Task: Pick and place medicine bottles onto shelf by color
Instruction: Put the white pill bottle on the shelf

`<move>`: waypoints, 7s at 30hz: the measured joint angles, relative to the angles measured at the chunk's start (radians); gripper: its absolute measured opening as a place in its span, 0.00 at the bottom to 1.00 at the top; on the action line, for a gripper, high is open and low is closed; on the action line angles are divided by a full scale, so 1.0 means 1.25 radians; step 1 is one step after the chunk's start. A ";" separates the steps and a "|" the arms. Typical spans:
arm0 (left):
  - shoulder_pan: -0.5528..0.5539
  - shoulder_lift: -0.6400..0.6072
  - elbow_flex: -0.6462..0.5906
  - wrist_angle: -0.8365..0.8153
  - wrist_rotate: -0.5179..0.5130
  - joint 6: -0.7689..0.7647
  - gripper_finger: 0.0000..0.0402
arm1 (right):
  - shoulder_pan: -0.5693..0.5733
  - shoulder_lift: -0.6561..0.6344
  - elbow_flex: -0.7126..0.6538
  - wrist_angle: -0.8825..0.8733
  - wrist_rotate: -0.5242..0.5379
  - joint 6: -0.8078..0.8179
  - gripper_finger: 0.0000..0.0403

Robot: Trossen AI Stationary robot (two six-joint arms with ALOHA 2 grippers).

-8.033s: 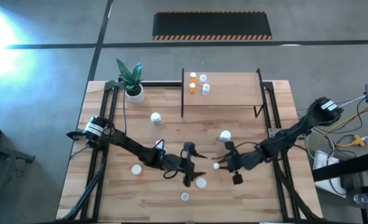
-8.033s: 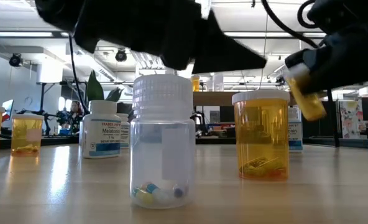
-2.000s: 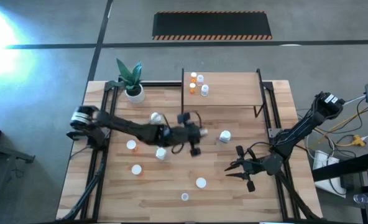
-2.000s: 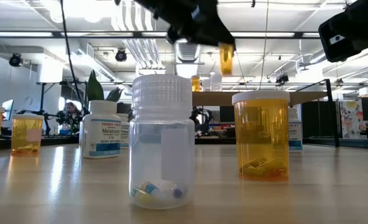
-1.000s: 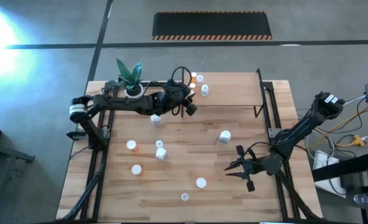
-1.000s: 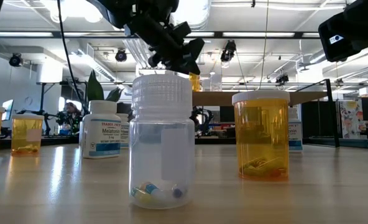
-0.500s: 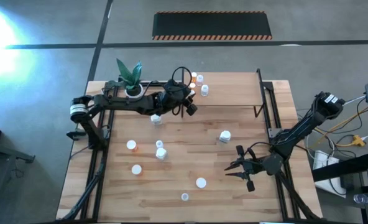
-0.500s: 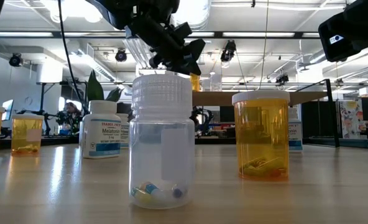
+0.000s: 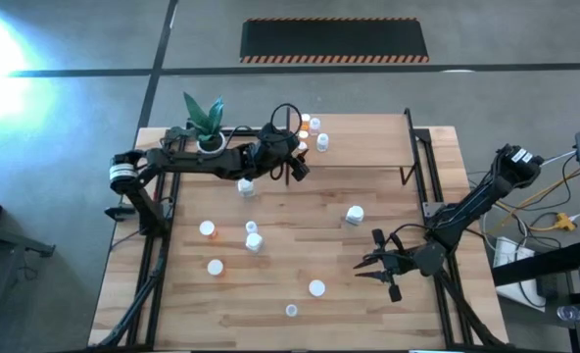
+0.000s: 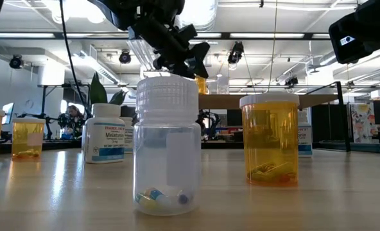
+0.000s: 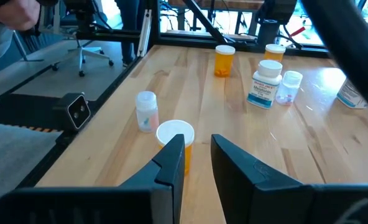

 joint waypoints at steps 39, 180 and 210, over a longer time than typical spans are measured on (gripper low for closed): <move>-0.703 -0.168 -0.016 -1.109 -0.011 -0.952 0.66 | 0.000 0.000 -0.002 -0.024 0.000 -0.001 0.17; -0.525 0.090 -0.265 0.271 -0.278 -0.192 0.66 | -0.652 -0.178 0.416 -0.786 -0.137 -0.182 0.13; -0.232 0.063 -0.094 -0.242 0.064 -0.116 0.61 | -0.295 -0.110 0.063 -0.571 -0.264 0.217 0.27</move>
